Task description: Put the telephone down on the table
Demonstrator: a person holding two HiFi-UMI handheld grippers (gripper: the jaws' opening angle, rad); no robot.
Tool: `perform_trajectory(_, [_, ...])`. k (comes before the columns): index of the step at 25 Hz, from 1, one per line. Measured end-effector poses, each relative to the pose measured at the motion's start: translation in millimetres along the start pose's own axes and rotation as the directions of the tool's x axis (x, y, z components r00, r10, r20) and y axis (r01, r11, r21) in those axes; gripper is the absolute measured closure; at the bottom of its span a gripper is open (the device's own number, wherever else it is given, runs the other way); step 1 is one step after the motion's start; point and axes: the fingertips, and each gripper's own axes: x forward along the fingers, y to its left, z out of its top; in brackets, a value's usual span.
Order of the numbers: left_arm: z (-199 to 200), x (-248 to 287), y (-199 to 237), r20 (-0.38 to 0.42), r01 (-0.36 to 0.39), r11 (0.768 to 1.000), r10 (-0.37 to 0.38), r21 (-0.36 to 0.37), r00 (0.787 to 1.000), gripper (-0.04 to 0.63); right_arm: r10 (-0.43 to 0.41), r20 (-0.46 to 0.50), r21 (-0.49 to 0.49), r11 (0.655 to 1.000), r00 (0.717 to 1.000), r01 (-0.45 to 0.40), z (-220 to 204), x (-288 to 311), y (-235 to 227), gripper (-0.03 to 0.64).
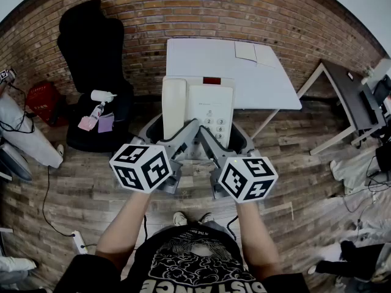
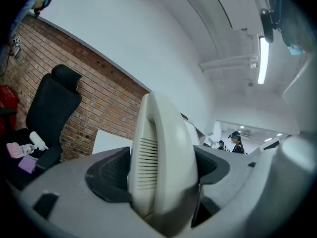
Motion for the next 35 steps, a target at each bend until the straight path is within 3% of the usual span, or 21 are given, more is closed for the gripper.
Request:
perform_trajectory(9, [-3.2,12.8,2.6,-0.012,0.019,1.000,-0.019,-0.001,1.000,0.216,-0.021,0.003,0.007,1.000,1.000,0.021,-0.8,5.1,-10.4,0.289])
perform_trajectory(17, [-12.8,56.4,8.4,-0.049,0.027,1.000,-0.028,-0.002,0.998,0.216,-0.045,-0.004,0.037,0.998,0.999,0.045,-1.8,23.2,-50.0,0.289])
perform_trajectory(35, [0.9,249.5,23.3,-0.068,-0.043,0.999,0.043,-0.005,0.997,0.216,0.010,-0.035,0.075,0.997,0.999,-0.007,53.7,120.6,-213.3,0.290])
